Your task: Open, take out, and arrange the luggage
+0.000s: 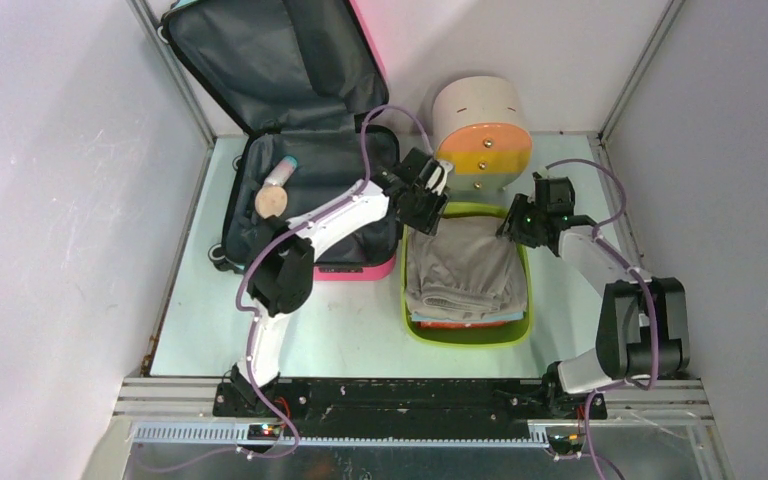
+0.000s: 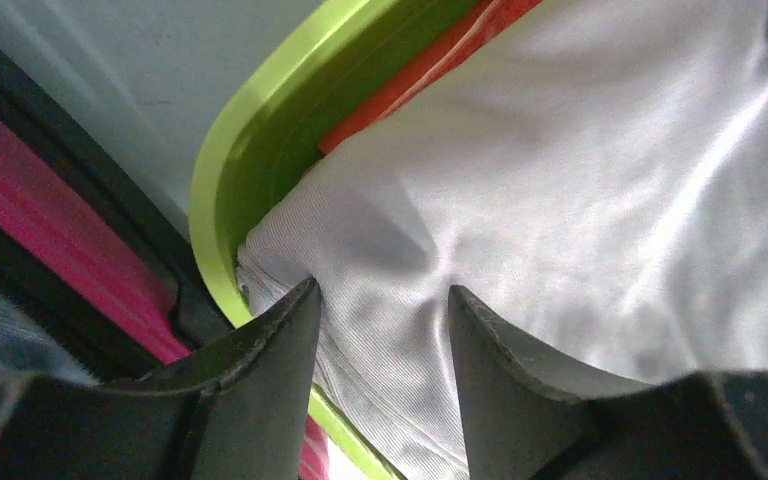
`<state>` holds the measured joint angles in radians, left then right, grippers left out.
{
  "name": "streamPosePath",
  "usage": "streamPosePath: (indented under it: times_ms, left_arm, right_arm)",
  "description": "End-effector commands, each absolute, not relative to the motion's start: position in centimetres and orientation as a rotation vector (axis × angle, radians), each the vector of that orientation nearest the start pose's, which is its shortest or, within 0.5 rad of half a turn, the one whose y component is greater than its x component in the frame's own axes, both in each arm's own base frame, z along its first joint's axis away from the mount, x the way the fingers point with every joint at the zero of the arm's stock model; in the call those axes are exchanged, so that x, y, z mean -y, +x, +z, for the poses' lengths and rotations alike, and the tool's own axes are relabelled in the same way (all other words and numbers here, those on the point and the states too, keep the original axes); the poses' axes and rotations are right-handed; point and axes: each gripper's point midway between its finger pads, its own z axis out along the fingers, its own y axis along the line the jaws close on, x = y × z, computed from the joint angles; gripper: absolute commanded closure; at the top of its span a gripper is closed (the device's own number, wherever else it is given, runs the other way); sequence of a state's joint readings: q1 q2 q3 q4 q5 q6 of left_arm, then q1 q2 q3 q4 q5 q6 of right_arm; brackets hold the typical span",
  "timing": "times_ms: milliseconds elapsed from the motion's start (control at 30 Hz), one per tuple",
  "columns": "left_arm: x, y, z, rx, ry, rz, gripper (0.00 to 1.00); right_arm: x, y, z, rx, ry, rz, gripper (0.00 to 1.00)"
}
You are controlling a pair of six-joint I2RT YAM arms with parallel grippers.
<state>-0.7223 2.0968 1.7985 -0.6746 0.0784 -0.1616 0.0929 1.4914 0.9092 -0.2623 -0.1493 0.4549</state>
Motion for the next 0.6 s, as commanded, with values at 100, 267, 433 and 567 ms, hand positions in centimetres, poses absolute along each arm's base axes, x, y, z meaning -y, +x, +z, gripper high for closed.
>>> streamPosePath:
  times_ms: [100,267,433,567]
  left_arm:
    - [35.9,35.0,22.1,-2.326,0.715,-0.641,0.39]
    - [32.8,31.8,27.4,-2.253,0.699,-0.649,0.33]
    - [28.9,29.1,28.8,-2.176,0.662,-0.598,0.04]
    - [25.1,27.6,28.9,-2.108,0.614,-0.5,0.0]
  right_arm:
    - [-9.0,33.9,17.1,-2.306,0.317,0.461,0.49]
    - [-10.8,28.7,19.9,-2.298,0.379,0.474,0.47]
    - [-11.0,23.4,18.8,-2.338,0.85,0.471,0.46]
    - [-10.9,19.1,17.5,-2.301,1.222,0.455,0.46]
